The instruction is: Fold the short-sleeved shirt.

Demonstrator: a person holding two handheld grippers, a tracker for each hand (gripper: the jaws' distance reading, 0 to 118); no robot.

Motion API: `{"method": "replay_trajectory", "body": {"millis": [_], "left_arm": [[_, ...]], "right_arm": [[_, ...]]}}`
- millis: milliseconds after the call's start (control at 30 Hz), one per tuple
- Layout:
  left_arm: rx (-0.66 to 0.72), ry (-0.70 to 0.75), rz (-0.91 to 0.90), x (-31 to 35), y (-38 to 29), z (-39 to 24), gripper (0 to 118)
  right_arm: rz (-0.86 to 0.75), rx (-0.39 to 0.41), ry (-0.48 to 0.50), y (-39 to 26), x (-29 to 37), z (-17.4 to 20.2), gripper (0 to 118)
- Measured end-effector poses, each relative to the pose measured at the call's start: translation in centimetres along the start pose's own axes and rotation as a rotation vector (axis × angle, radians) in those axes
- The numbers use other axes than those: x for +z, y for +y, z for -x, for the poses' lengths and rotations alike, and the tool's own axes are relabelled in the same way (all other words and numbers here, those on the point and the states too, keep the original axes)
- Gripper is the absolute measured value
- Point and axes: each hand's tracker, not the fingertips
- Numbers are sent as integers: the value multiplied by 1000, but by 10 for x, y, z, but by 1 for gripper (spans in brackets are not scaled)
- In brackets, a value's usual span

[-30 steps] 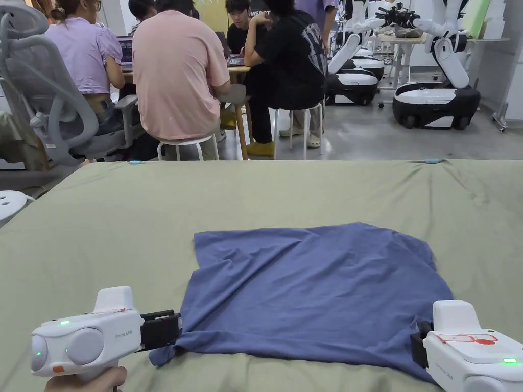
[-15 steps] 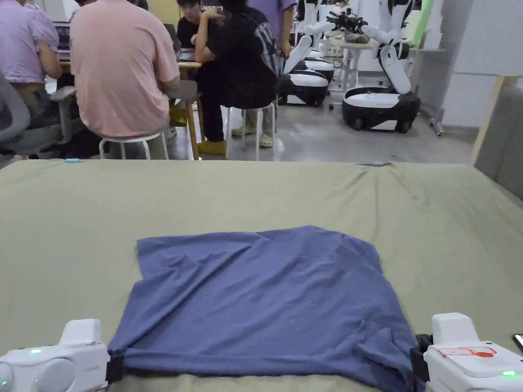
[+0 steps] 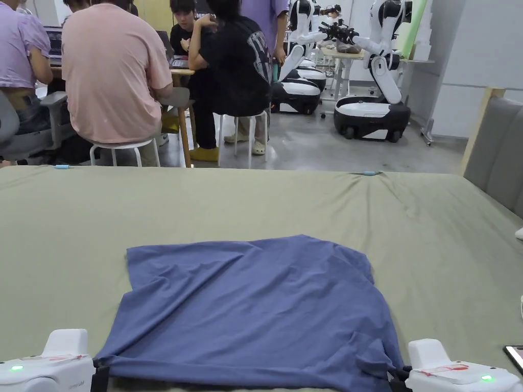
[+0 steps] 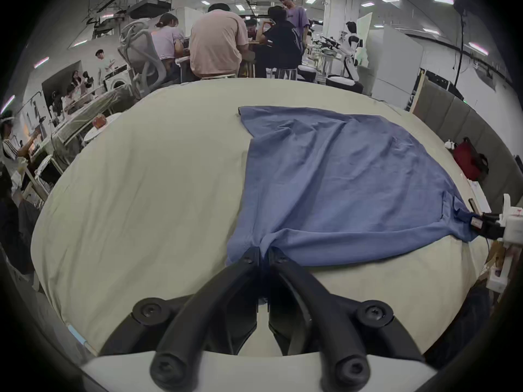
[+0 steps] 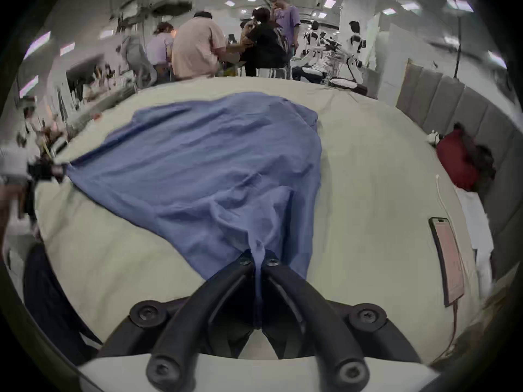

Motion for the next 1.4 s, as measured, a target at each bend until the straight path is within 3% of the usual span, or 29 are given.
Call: {"method": "replay_trajectory", "body": {"millis": [67,167,400,600,833,967,1000,1033,1067,1100,1233,1300,1367,1400], "left_arm": [[-17,5,-9,2,5,0,3],[-70,28,-24,5,22,-8,3],[-86,34,-61,-1,83,-10,3],[-69,44,-5,-54,131,-8,3],[-61,85,105,-123,139,-11,3],[-12,70,78,-121,127,-1,30],[11,62,56,-116,125,1,58],[20,46,37,-109,123,2,84],[34,39,2,-96,123,0,92],[41,45,-45,-83,121,-3,92],[25,17,-200,-37,109,-30,96],[2,-4,-232,-21,101,-47,95],[-37,4,-260,-6,90,-65,75],[-58,18,-268,-1,86,-72,48]], "right_arm": [[-47,48,-85,7,12,0,2],[-82,32,-92,25,26,-4,2],[-213,80,-272,93,13,-13,2],[-174,127,-311,144,-48,-22,2],[-63,136,-315,146,-111,-36,2],[-99,97,-263,134,-107,-45,6],[-100,91,-251,134,-102,-45,23],[-101,90,-241,134,-93,-37,65],[-112,80,-230,133,-84,-30,91],[-157,67,-196,132,-70,-21,104],[-252,51,-154,126,-31,29,104],[-266,51,-148,121,-25,58,110],[-248,59,-139,114,-15,81,109],[-239,71,-130,110,-10,90,99]]}}
